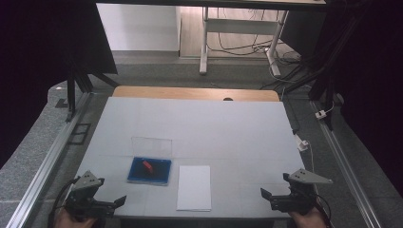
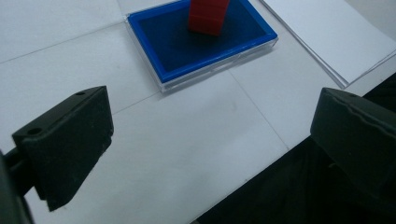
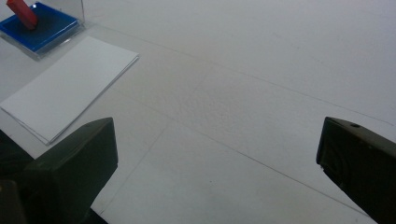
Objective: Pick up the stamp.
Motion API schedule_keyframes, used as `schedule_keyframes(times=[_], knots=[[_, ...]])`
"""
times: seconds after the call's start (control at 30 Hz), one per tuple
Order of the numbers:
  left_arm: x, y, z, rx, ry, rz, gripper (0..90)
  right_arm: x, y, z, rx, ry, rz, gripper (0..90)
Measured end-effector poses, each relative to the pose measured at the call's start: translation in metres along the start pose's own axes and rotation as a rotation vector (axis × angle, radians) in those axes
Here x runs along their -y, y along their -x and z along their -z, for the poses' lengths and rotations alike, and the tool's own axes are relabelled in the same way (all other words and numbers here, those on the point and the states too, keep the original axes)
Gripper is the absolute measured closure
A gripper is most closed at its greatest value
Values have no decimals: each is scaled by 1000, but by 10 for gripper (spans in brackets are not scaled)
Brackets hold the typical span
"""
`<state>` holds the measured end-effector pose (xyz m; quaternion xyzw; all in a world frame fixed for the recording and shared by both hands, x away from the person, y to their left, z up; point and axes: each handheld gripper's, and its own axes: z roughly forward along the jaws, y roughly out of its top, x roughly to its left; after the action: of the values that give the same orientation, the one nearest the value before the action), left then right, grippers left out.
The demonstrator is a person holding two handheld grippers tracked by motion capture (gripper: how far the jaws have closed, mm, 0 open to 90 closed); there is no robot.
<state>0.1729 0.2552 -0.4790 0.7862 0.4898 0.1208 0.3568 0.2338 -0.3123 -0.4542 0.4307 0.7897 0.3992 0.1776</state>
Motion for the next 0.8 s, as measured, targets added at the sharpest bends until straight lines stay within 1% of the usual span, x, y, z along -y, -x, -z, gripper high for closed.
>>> schedule_keyframes(times=[0.03, 0.1, 0.23, 0.37, 0.43, 0.53, 0.8], knots=[[0, 0, 0, 6, 7, 3, 0, 0, 0, 0, -10, -1, -4, 0], [0, -1, 0, 5, 10, 2, 0, 0, 0, -1, -12, -4, -3, 0], [0, 0, 0, 7, 13, -8, 0, 0, -2, -3, -26, -21, 20, 0], [0, -1, 1, 17, 18, -6, 0, -1, -3, -4, -31, -38, 40, 0], [0, -1, 1, 19, 17, -7, 0, -1, -4, -4, -36, -37, 38, 0], [0, -1, 0, 25, 9, -12, 0, -1, -5, -5, -38, -47, 51, 0], [-1, 1, -2, 7, -11, -18, 2, -1, -6, -6, -36, -49, 59, 0]])
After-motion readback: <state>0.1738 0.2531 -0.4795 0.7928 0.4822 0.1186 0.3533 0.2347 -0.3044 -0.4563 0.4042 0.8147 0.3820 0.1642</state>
